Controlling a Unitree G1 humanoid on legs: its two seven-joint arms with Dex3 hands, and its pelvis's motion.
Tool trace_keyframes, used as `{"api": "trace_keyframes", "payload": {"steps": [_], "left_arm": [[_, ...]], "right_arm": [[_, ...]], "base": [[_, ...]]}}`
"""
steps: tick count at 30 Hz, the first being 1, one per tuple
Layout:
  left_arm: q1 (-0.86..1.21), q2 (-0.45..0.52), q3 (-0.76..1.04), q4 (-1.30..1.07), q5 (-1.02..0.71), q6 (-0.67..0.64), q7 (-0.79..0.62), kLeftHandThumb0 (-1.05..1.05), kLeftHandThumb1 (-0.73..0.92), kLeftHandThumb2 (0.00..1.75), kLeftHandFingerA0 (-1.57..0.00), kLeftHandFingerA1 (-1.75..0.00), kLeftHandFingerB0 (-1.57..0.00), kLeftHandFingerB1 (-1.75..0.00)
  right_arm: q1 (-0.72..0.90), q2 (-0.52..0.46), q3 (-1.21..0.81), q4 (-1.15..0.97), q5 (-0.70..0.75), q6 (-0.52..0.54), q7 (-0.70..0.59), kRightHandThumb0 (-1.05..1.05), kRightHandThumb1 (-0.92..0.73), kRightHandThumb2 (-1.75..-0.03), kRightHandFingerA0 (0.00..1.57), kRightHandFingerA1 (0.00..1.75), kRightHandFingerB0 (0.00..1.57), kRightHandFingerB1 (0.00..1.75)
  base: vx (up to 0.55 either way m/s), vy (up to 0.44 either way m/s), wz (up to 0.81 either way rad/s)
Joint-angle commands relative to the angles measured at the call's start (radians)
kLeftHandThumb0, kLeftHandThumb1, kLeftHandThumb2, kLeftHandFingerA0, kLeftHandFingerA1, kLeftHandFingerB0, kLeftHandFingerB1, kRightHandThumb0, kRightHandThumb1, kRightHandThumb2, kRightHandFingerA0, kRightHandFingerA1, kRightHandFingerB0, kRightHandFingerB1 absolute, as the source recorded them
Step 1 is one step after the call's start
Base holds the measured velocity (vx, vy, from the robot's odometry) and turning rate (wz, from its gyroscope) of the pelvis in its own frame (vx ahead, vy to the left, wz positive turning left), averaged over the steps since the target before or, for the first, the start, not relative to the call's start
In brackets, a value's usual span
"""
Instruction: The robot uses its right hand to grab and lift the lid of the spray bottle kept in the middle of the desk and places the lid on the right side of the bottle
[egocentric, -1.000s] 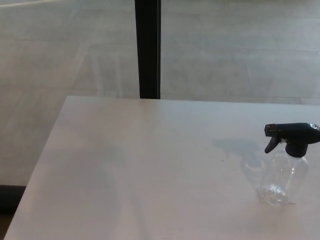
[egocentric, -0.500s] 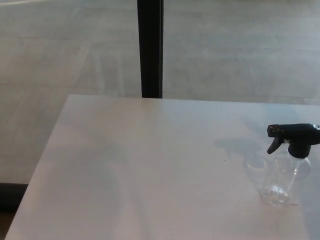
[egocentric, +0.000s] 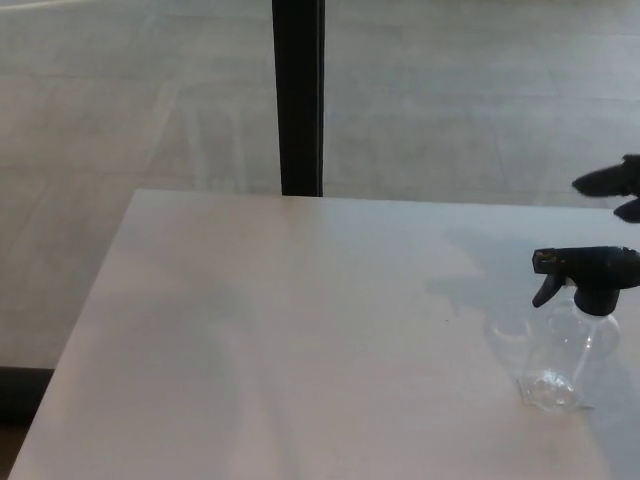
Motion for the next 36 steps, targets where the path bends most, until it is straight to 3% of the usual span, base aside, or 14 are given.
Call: {"api": "trace_keyframes", "payload": {"steps": [1,6,7,11,12,16,17,18,25,28,30,34,35,36], "left_arm": [[0.011,0.028,-0.006,0.008,-0.008,-0.025,-0.009,-0.72,0.83,0.65,-0.55,-0.56,-0.41,-0.41],[0.012,0.028,-0.003,0.004,-0.014,-0.022,-0.007,-0.71,0.83,0.65,-0.57,-0.56,-0.43,-0.42],[0.011,0.032,-0.007,0.004,-0.009,-0.024,-0.002,-0.72,0.83,0.65,-0.57,-0.54,-0.42,-0.41],[0.015,0.032,-0.013,0.004,-0.004,-0.033,-0.008,-0.75,0.83,0.65,-0.56,-0.54,-0.42,-0.41],[0.012,0.033,-0.01,0.005,-0.008,-0.03,-0.011,-0.75,0.82,0.64,-0.57,-0.55,-0.43,-0.41],[0.013,0.029,-0.007,0.005,-0.012,-0.032,-0.012,-0.75,0.83,0.65,-0.56,-0.57,-0.42,-0.43],[0.014,0.029,-0.01,0.01,-0.008,-0.034,-0.011,-0.72,0.65,1.04,-0.49,-0.63,-0.35,-0.54],[0.014,0.03,-0.004,0.009,-0.015,-0.026,-0.019,-0.73,0.83,0.64,-0.53,-0.53,-0.41,-0.41],[0.011,0.034,-0.011,0.0,-0.008,-0.021,0.002,-0.72,0.83,0.65,-0.56,-0.54,-0.42,-0.42],[0.009,0.031,-0.006,0.007,-0.012,-0.021,0.002,-0.72,0.83,0.64,-0.58,-0.56,-0.43,-0.42],[0.013,0.031,-0.01,0.006,-0.007,-0.032,0.001,-0.72,0.83,0.65,-0.58,-0.55,-0.42,-0.42],[0.015,0.034,-0.014,0.001,-0.005,-0.025,-0.006,-0.74,0.84,0.65,-0.55,-0.53,-0.42,-0.41],[0.017,0.031,-0.013,0.004,-0.005,-0.027,-0.003,-0.74,0.82,0.64,-0.57,-0.54,-0.42,-0.41],[0.018,0.031,-0.015,0.01,-0.003,-0.032,-0.006,-0.74,0.82,0.65,-0.56,-0.53,-0.41,-0.41]], "right_arm": [[-0.053,-0.072,0.073,-0.003,-0.18,-0.016,0.114,-0.9,-0.68,-1.08,0.31,0.5,0.32,0.45],[-0.086,-0.094,0.114,-0.02,-0.262,-0.026,0.131,-0.92,-0.71,-1.11,0.26,0.49,0.28,0.44],[-0.1,-0.105,0.136,-0.053,-0.303,-0.01,0.15,-0.9,-0.85,-0.66,0.32,0.42,0.33,0.3],[-0.117,-0.105,0.168,-0.103,-0.367,0.01,0.169,-0.87,-0.62,-1.01,0.32,0.56,0.25,0.45],[-0.117,-0.101,0.172,-0.121,-0.375,0.028,0.173,-0.89,-0.79,-0.64,0.39,0.48,0.31,0.3],[-0.095,-0.082,0.166,-0.162,-0.405,0.033,0.144,-0.79,-0.78,-0.64,0.49,0.47,0.32,0.31],[-0.091,-0.078,0.164,-0.166,-0.409,0.037,0.141,-0.77,-0.77,-0.64,0.52,0.48,0.32,0.31],[-0.09,-0.072,0.165,-0.168,-0.42,0.046,0.142,-0.76,-0.77,-0.64,0.54,0.5,0.32,0.31],[-0.083,-0.059,0.185,-0.139,-0.559,0.038,0.073,-0.72,-0.76,-0.63,0.67,0.63,0.36,0.32],[-0.061,-0.058,0.195,-0.114,-0.659,0.029,-0.023,-0.67,-0.56,-0.91,0.93,1.09,0.38,0.5],[-0.051,-0.054,0.199,-0.099,-0.695,0.028,-0.061,-0.59,-0.65,-0.61,0.97,1.3,0.48,0.37],[-0.038,-0.053,0.216,-0.056,-0.77,-0.001,-0.156,-0.51,-0.62,-0.61,0.95,1.38,0.55,0.4],[-0.028,-0.061,0.224,-0.05,-0.792,-0.015,-0.178,-0.48,-0.55,-0.96,1.1,1.26,0.5,0.59],[-0.022,-0.064,0.232,-0.049,-0.811,-0.023,-0.192,-0.47,-0.72,-0.65,0.87,1.51,0.57,0.39]], "base": [[0.0,0.0,0.0],[0.0,0.0,0.0],[0.0,0.0,0.0],[0.0,0.0,0.0],[0.0,0.0,0.0],[0.0,0.0,0.0],[0.0,0.0,0.0],[0.0,0.0,0.0],[0.0,0.0,0.0],[0.0,0.0,0.0],[0.0,0.0,0.0],[0.0,0.0,0.0],[0.0,0.0,0.0],[0.0,0.0,0.0]]}}
